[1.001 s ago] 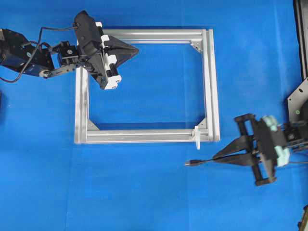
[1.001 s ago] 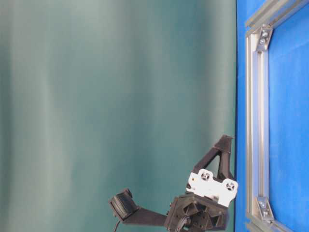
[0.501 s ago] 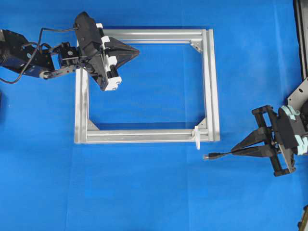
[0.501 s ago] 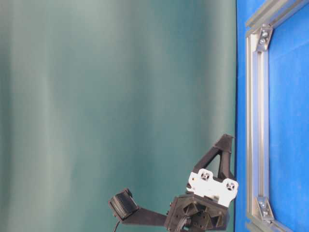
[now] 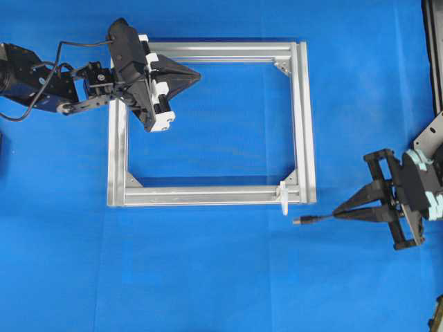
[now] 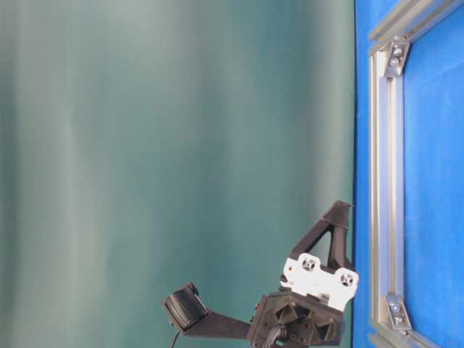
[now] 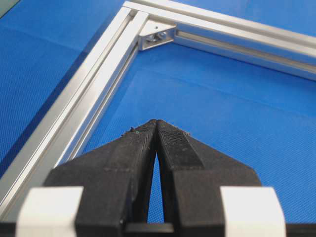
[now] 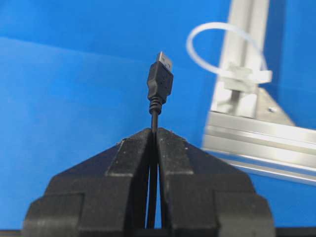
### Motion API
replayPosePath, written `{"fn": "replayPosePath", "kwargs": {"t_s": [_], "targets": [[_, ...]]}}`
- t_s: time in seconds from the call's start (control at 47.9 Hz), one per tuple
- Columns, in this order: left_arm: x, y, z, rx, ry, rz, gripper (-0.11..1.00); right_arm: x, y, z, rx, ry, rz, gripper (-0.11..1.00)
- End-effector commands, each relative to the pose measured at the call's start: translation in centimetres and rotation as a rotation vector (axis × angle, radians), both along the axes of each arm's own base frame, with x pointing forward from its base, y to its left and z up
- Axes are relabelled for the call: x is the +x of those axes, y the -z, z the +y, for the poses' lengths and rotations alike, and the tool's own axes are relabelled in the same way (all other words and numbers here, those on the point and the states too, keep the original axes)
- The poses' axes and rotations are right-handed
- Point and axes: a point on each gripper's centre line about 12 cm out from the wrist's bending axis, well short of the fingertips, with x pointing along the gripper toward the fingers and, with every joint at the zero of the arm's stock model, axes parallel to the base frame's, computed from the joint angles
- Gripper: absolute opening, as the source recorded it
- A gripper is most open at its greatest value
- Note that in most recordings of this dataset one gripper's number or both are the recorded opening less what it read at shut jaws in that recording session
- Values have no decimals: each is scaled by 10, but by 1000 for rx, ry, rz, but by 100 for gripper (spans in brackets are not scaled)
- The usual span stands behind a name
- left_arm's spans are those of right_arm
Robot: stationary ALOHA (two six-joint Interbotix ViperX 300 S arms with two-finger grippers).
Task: Insert the wire through the string loop located on the right side.
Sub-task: 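Push the USB plug leftward through the white zip-tie loop with the right gripper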
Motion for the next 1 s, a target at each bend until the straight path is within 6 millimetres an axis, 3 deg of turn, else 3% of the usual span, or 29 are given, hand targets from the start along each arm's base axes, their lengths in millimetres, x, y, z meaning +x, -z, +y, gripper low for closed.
{"fn": "replayPosePath", "kwargs": {"t_s": [0.0, 0.292, 0.98], "targets": [[5, -17, -1, 15, 6, -48, 0, 3, -4, -5, 2, 29, -31, -2], [5, -17, -2, 17, 10, -49, 0, 8, -5, -23, -9, 114, -42, -2], [4, -17, -2, 16, 10, -48, 0, 8, -4, -23, -17, 113, -41, -2]]}}
